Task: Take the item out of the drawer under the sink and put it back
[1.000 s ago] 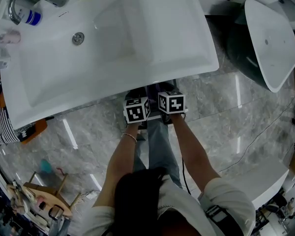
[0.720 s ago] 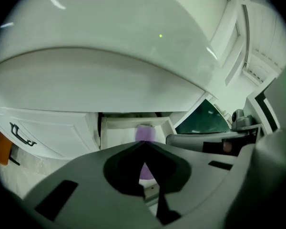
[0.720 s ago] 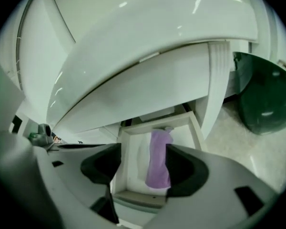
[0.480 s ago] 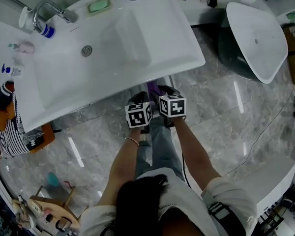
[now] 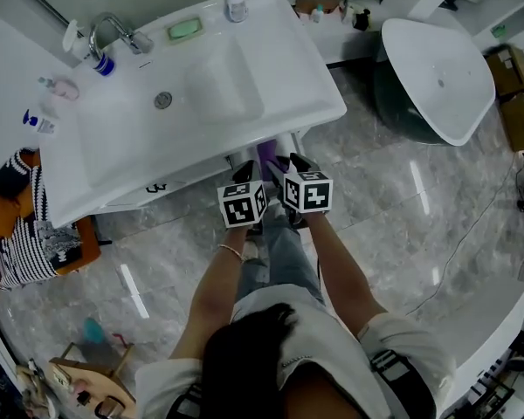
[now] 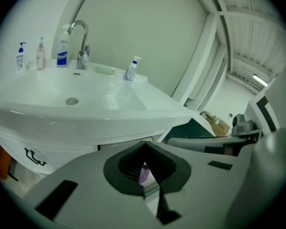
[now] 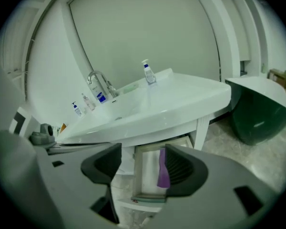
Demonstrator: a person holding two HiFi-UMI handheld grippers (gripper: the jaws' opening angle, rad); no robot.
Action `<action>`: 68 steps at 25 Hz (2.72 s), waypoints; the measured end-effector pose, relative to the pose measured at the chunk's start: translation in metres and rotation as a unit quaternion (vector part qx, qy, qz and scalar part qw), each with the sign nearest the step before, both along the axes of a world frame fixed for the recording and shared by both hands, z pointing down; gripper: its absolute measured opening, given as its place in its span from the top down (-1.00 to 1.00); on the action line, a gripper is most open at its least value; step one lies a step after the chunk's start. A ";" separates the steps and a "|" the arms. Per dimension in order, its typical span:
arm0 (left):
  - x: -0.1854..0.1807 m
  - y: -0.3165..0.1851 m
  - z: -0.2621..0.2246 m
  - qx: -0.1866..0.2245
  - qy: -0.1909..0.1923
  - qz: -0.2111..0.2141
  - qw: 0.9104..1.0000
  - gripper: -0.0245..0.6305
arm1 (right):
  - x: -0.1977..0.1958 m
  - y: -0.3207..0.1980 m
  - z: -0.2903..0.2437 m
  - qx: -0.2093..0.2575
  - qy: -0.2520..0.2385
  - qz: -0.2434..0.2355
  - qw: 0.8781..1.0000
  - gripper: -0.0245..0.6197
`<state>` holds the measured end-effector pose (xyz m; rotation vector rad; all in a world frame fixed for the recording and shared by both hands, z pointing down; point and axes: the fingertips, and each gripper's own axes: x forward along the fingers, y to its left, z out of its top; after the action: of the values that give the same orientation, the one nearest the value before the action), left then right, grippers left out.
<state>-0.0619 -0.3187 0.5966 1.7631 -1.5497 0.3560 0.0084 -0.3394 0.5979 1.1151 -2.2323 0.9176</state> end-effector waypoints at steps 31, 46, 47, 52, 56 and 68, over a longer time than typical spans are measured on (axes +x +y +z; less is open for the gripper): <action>0.003 0.081 -0.190 0.227 -0.034 0.040 0.972 0.91 | -0.019 0.099 -0.198 0.283 0.023 -0.003 0.959 0.56; 0.000 0.086 -0.196 0.256 -0.016 0.064 0.964 0.91 | -0.027 0.108 -0.205 0.290 0.012 0.005 0.957 0.87; 0.000 0.087 -0.196 0.256 -0.018 0.064 0.964 0.91 | -0.027 0.108 -0.204 0.291 0.012 0.008 0.957 0.87; 0.000 0.089 -0.197 0.258 -0.026 0.068 0.963 0.91 | -0.029 0.110 -0.206 0.292 0.011 0.007 0.956 0.87; -0.004 0.092 -0.196 0.256 -0.025 0.065 0.964 0.91 | -0.031 0.112 -0.207 0.294 0.014 0.007 0.956 0.87; -0.008 0.097 -0.187 0.251 -0.028 0.063 0.966 0.91 | -0.034 0.118 -0.195 0.286 0.022 0.004 0.958 0.88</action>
<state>-0.0697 -0.2218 0.4101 2.2615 -1.6731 0.0730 -0.0253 -0.2216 0.4024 1.3634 -2.5292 0.2305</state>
